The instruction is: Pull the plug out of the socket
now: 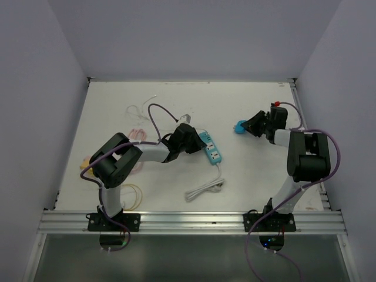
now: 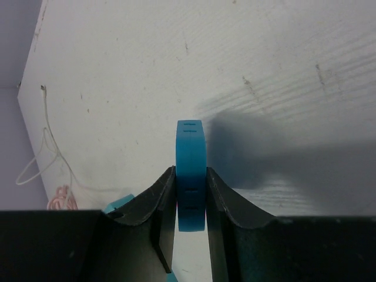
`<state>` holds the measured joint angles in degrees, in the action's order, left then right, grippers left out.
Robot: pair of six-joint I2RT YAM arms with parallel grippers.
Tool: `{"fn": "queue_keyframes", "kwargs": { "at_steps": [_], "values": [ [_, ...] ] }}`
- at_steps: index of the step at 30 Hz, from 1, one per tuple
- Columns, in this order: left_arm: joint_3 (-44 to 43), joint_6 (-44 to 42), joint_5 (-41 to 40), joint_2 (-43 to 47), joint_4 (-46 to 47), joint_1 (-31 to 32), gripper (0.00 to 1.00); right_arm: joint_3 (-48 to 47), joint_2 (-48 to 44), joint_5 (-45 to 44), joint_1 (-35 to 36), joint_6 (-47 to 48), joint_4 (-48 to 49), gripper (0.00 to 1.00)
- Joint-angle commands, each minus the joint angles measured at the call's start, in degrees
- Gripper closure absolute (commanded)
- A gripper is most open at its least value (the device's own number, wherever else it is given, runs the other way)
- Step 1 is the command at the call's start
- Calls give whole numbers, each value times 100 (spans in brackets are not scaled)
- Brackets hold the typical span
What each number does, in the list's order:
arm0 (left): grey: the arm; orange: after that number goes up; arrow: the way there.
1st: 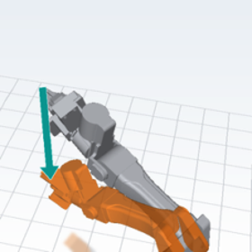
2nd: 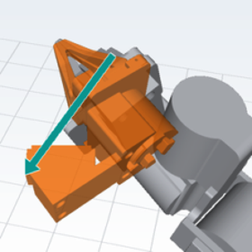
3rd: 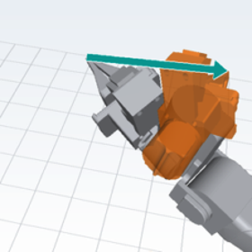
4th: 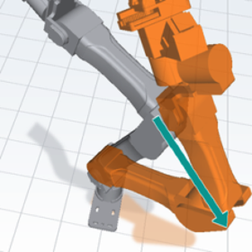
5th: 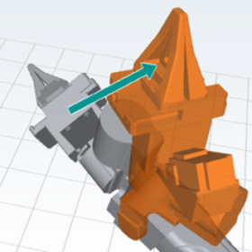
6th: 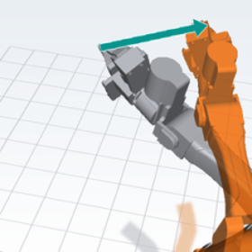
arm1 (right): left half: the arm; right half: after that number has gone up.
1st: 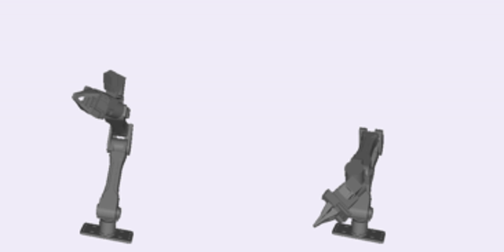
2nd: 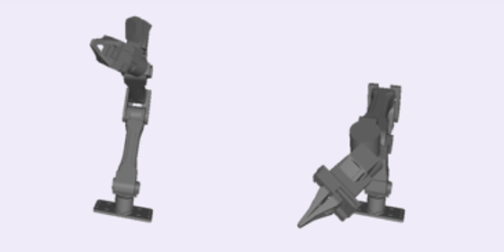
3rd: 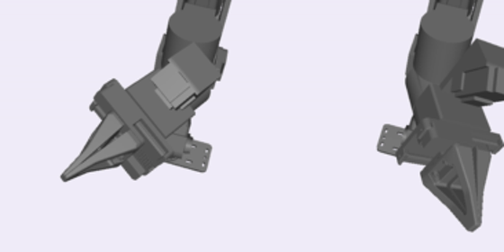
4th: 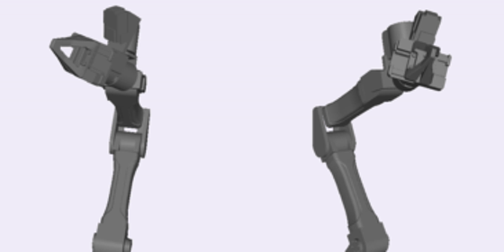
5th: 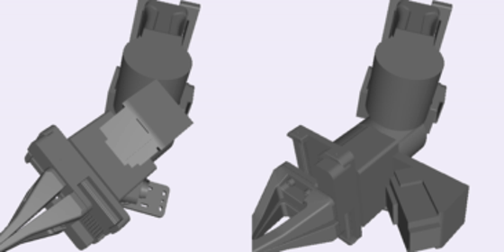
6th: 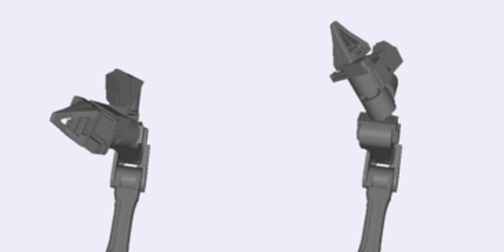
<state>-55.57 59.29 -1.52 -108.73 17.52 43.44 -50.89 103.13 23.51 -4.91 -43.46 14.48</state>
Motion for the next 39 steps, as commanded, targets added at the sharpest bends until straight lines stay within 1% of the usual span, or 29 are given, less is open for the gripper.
{"fn": "queue_keyframes", "kwargs": {
  "at_steps": [1, 2, 4, 5, 6, 7, 8, 10, 11, 14, 15, 17, 18, 20, 21, 24, 27, 29, 32, 33, 39],
  "values": [
    [29, -356, 117, 61, -583, -29, 73, 193, -64, 84, -177, 4, 293, 70],
    [20, -356, 125, 106, -600, -20, 69, 203, -126, 58, -195, 74, 205, 56],
    [3, -400, 108, 237, -670, -29, 64, 177, -362, -82, -195, 328, -180, 40],
    [-6, -418, 91, 281, -714, -29, 58, 159, -468, -109, -195, 391, -287, 28],
    [-15, -427, 47, 378, -767, -29, 53, 150, -548, -153, -195, 452, -410, 23],
    [-41, -418, 29, 422, -889, -11, 50, 115, -749, -197, -204, 540, -655, 19],
    [-59, -427, -6, 475, -969, -20, 41, 106, -855, -293, -195, 584, -770, 13],
    [-94, -401, -181, 615, -1214, 24, 34, 80, -1075, -390, -195, 646, -1112, 8],
    [-94, -418, -243, 668, -1268, 41, 29, 97, -1293, -521, -195, 655, -1201, 5],
    [-173, -461, -585, 853, -1523, 243, 28, 167, -1769, -803, -160, 699, -1613, 2],
    [-252, -479, -865, 905, -1636, 313, 28, 202, -1875, -865, -142, 716, -1693, 1],
    [-384, -567, -1156, 897, -1743, 568, 28, 299, -2172, -944, -90, 769, -1870, 1],
    [-576, -593, -1419, 828, -2039, 726, 28, 386, -2253, -997, -81, 769, -1983, 1],
    [-822, -603, -1736, 609, -2304, 867, 29, 483, -2559, -997, -46, 769, -2045, 1],
    [-1120, -576, -2051, 511, -2645, 1007, 29, 597, -2666, -1006, -45, 760, -2115, 1],
    [-1621, -418, -2430, 143, -3077, 1201, 31, 852, -3025, -997, -28, 655, -2212, 1],
    [-1974, -383, -2764, -139, -3219, 1394, 32, 1159, -3316, -831, -28, 532, -2160, 1],
    [-2176, -383, -2897, -402, -3316, 1456, 32, 1257, -3387, -778, -28, 523, -2160, 1],
    [-2834, -181, -3126, -858, -4077, 1509, 34, 1371, -3475, -751, -28, 549, -2169, 1],
    [-2941, -163, -3144, -956, -4185, 1518, 34, 1398, -3501, -734, -28, 558, -2151, 1],
    [-3065, -137, -3100, -1282, -4300, 1571, 35, 1398, -3510, -523, -10, 637, -2019, 1]
  ]
}}
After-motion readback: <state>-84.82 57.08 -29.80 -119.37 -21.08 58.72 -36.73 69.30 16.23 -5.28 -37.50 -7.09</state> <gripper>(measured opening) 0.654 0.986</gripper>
